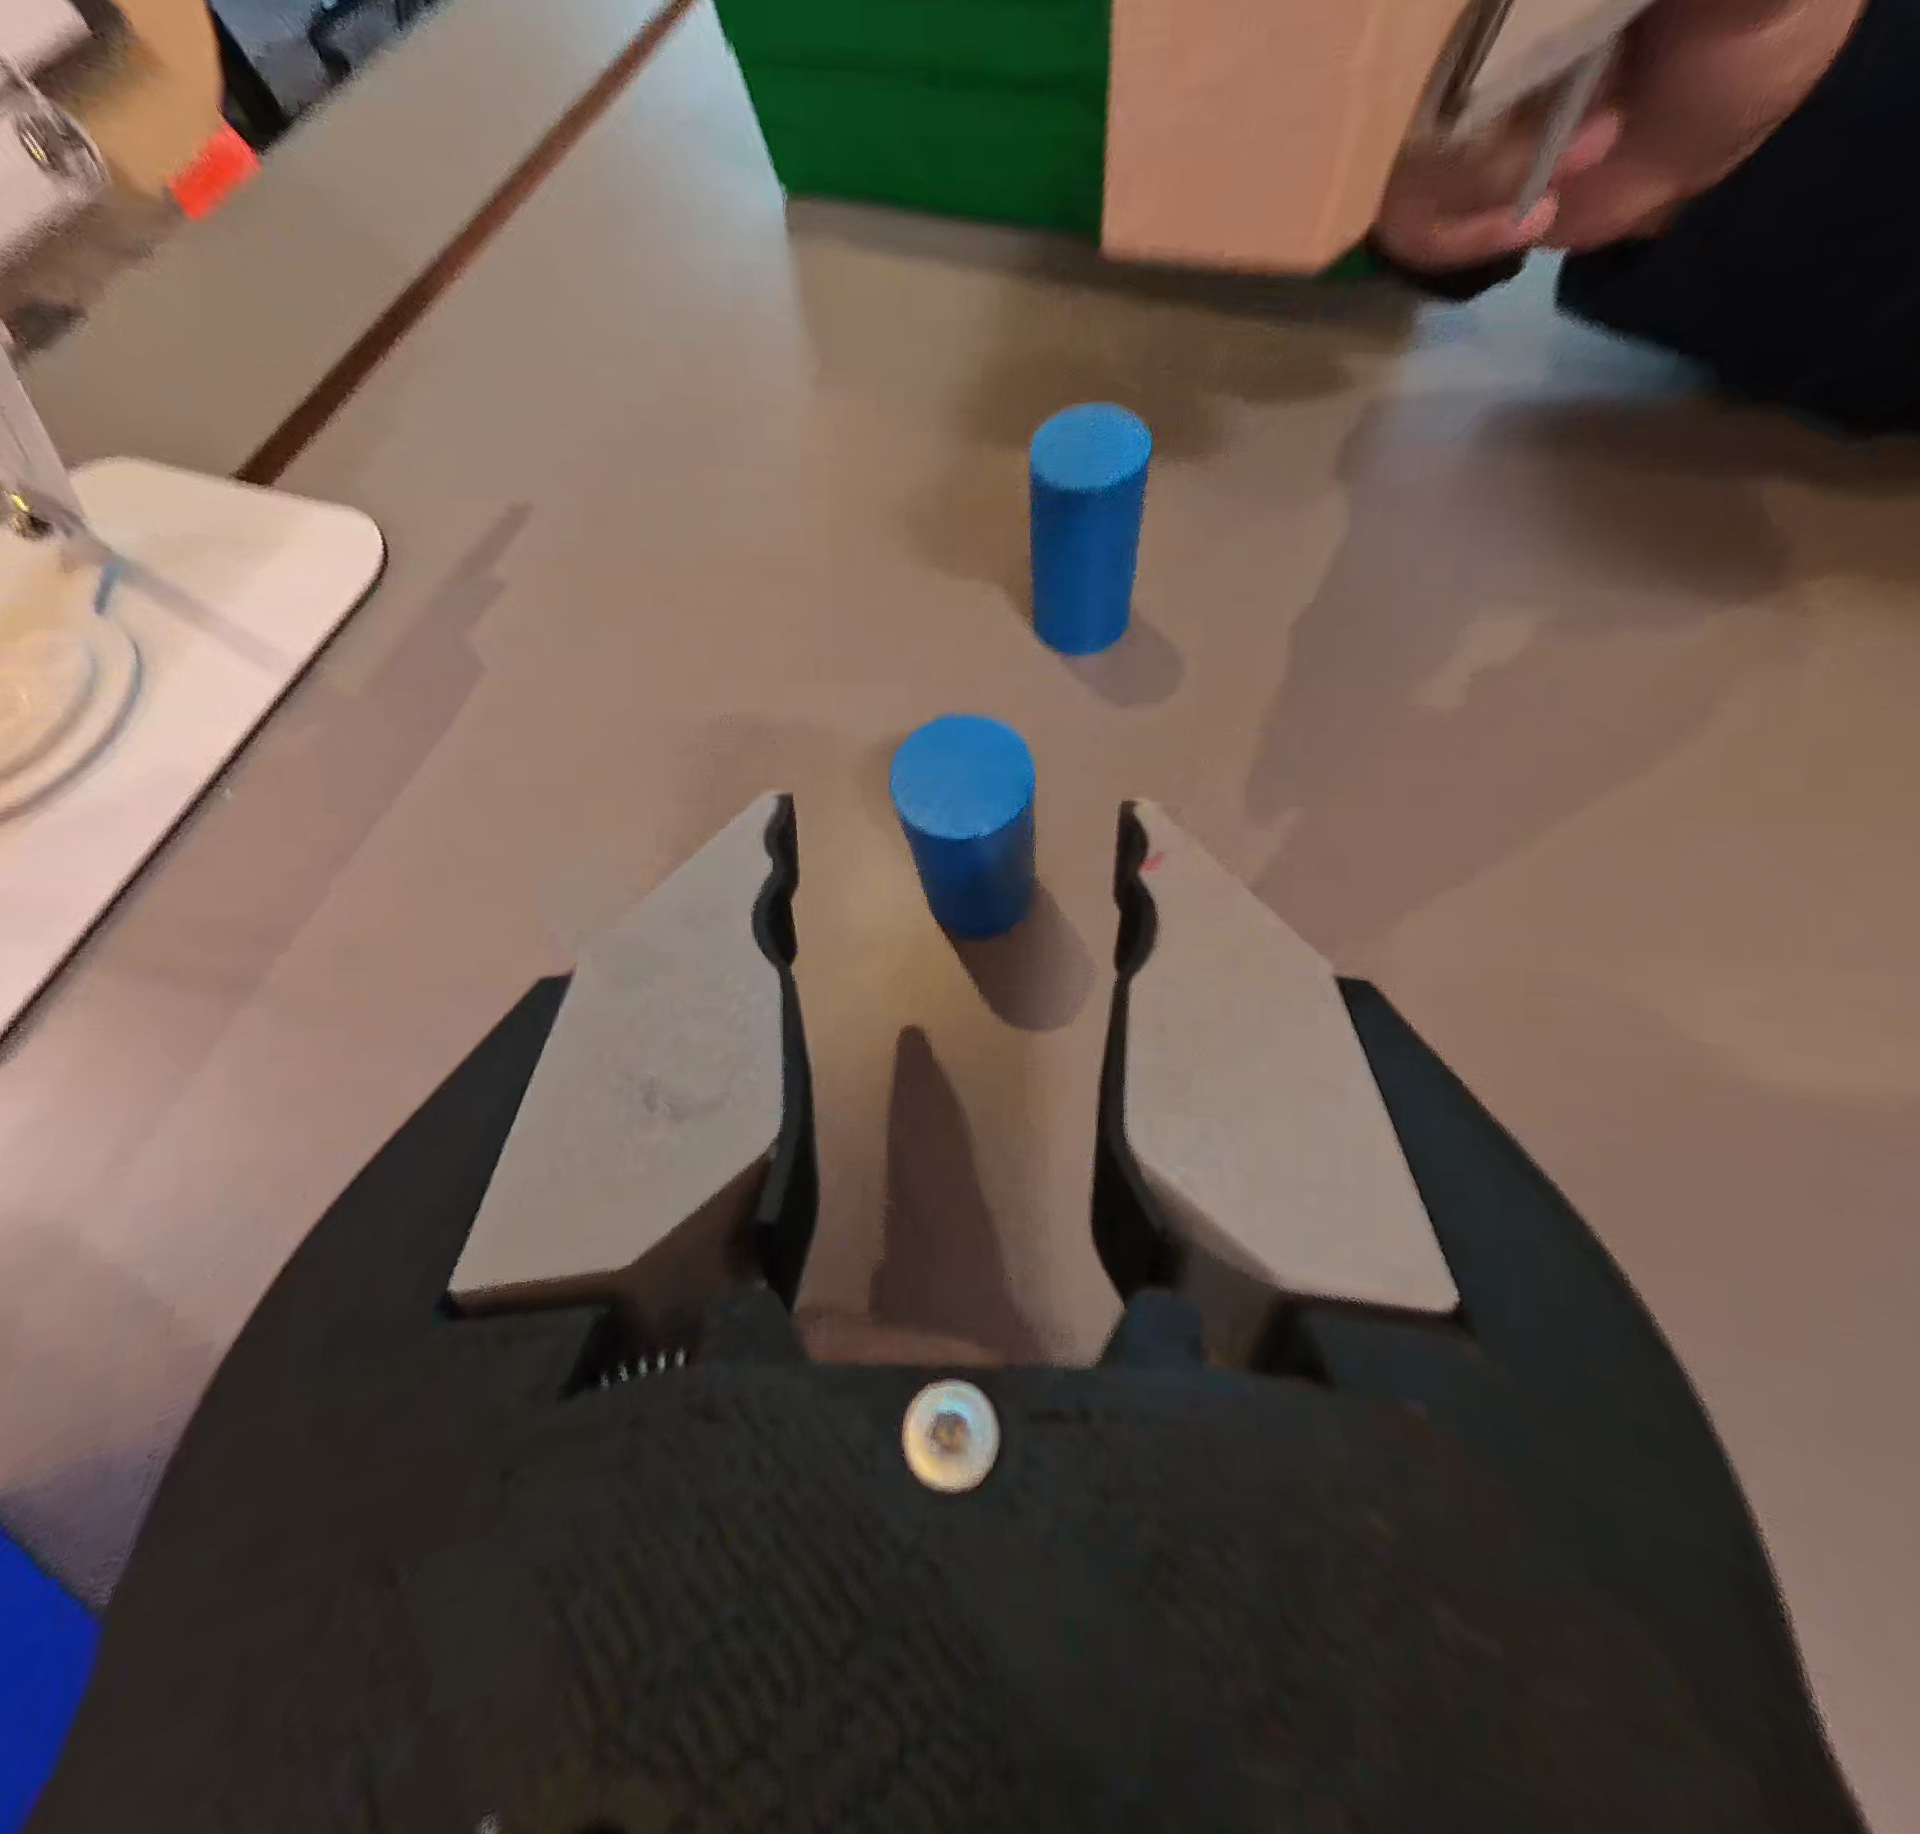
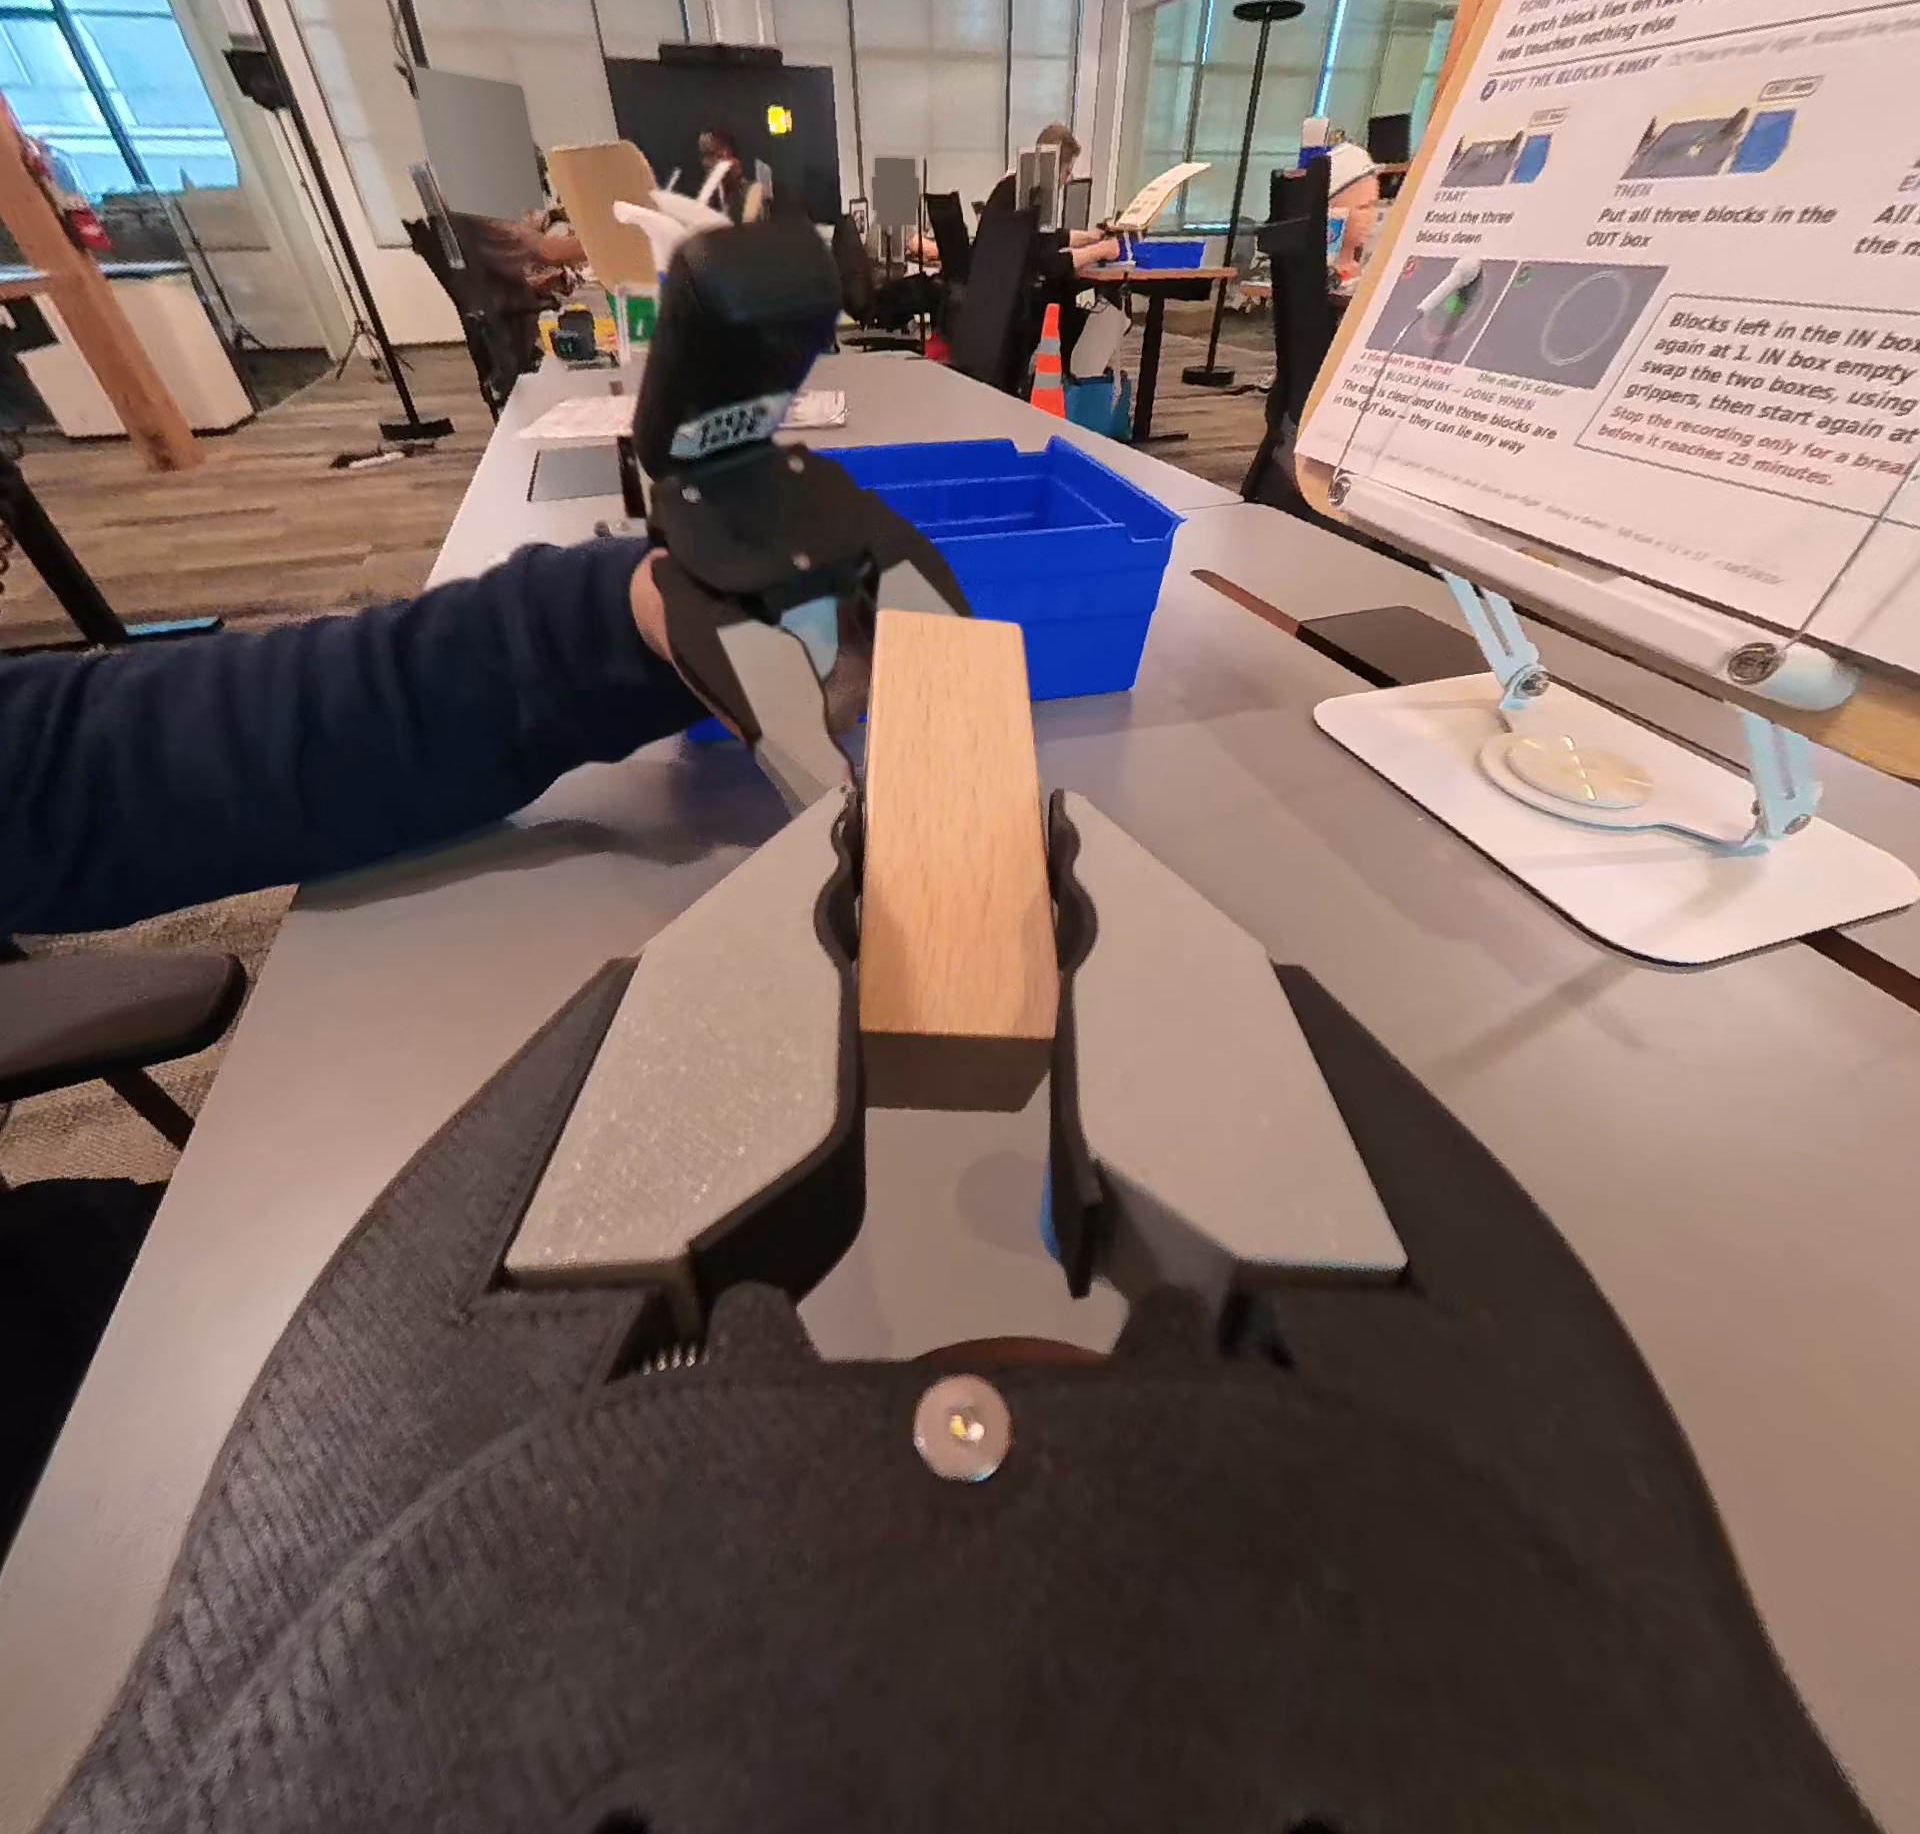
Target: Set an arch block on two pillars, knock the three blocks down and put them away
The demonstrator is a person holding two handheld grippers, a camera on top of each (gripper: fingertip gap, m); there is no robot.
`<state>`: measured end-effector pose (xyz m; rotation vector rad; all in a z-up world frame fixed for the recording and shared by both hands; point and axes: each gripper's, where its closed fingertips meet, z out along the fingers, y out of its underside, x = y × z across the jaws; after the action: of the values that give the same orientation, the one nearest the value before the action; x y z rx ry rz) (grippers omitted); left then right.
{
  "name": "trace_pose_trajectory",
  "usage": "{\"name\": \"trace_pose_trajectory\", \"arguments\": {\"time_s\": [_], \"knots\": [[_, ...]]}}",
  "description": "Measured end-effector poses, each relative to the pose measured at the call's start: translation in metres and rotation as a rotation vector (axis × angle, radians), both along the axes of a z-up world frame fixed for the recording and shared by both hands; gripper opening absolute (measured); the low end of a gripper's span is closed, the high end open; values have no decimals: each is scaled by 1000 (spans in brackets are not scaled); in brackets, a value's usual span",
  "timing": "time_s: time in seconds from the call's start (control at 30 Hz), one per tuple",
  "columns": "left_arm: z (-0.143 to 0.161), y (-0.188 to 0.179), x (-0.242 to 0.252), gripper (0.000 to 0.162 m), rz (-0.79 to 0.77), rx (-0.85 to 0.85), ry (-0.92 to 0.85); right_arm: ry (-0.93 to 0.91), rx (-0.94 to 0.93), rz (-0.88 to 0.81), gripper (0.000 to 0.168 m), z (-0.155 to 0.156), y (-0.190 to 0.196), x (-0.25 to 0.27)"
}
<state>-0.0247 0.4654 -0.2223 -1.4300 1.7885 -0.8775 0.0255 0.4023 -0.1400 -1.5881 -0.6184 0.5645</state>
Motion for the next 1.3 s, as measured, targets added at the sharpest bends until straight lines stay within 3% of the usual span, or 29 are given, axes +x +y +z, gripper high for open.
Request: {"name": "trace_pose_trajectory", "arguments": {"time_s": [0.23, 0.3, 0.43, 0.53, 0.73, 0.87, 1.03, 1.3], "knots": [[-38, 19, 0, 62, 65, 75, 134, -3, 5, 8, 32, 1, -1, -2], [-44, 16, -2, 54, 39, 100, 165, -7, 6, 11, 33, 0, -2, -3], [-47, 9, -2, 17, 0, 103, 173, -4, 6, 11, 33, 1, -2, -2], [-47, 8, -1, 8, -4, 96, 174, -7, 6, 7, 33, 1, -1, -2], [-51, 12, -3, 17, 7, 111, 194, -8, 4, 5, 33, 0, -1, -1], [-45, 29, 0, 0, 93, 114, 154, -9, 5, 6, 33, 0, -1, -1], [-54, 17, 6, 0, 45, 139, 191, -7, 7, 4, 33, 0, -1, -1], [-58, 14, 9, 14, 45, 134, 203, -10, 4, 5, 33, -1, -1, -1]]}}
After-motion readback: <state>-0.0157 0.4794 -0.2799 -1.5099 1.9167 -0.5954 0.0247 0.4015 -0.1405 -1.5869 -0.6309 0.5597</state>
